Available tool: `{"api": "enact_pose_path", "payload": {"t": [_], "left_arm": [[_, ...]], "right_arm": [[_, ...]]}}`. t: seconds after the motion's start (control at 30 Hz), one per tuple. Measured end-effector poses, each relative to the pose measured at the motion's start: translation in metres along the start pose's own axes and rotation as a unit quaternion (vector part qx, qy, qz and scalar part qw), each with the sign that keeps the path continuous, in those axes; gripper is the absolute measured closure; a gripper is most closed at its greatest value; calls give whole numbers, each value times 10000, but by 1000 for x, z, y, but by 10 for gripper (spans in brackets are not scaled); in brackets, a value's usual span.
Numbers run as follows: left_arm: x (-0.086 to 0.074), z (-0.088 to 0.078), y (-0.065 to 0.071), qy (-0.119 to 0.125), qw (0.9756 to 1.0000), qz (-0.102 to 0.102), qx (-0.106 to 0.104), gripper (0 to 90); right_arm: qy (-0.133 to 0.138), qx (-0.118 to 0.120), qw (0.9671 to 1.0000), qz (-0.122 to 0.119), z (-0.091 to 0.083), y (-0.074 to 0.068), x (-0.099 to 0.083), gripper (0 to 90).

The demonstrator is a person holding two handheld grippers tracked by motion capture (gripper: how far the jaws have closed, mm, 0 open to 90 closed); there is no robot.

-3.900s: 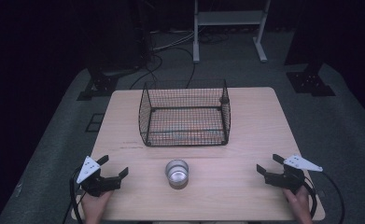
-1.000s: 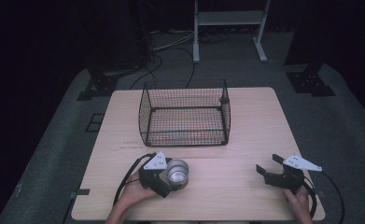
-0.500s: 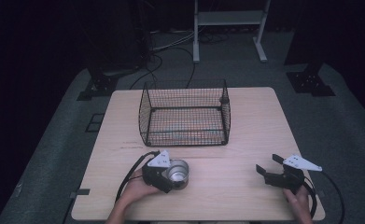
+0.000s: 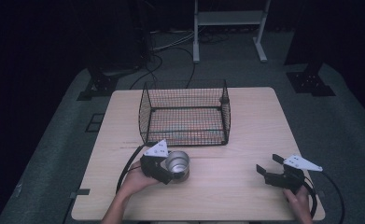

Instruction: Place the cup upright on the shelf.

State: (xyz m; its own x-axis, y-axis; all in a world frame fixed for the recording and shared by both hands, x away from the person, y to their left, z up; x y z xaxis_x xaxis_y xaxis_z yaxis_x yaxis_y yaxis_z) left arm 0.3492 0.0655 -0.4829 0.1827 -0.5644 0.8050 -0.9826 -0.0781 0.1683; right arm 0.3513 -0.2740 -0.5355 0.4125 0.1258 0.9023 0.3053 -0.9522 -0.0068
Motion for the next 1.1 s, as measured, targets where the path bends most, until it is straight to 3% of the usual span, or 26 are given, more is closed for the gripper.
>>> {"api": "enact_pose_path", "payload": {"t": [0.03,0.13,0.37,0.53,0.67,0.87,1.1], "left_arm": [[6,-3,-2,-104,9999,28,-7,177],[14,-7,-4,-118,9999,68,-59,177],[49,-25,-12,-193,9991,218,-295,177],[64,-32,-20,-360,9985,328,-266,177],[79,-40,-30,-400,9983,334,-268,177],[109,-52,-48,-405,9977,321,-432,177],[135,-60,-64,-411,9979,306,-386,177]], "right_arm": [[-6,1,10000,-3,0,0,0,137],[-1,1,10000,-12,0,0,0,137],[14,0,10000,1,0,0,0,137],[16,1,10000,-3,0,0,0,137],[19,-2,10000,-7,0,0,0,137],[33,0,10000,5,0,1,0,137],[38,14,10000,9,0,1,1,137]]}}
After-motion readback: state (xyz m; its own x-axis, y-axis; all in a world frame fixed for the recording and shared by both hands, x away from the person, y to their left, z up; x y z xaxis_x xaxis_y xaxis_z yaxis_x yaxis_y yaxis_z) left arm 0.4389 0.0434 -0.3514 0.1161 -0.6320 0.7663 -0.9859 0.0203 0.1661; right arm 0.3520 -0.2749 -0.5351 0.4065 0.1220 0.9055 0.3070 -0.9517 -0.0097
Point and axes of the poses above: each handheld gripper's, and its own axes: z roughly forward along the jaws, x roughly out of its top, y roughly to its right, the point moved 9 cm from there along z, roughly forward along the jaws, and after that the axes turned 13 degrees about -x, right-handed, at the moved point
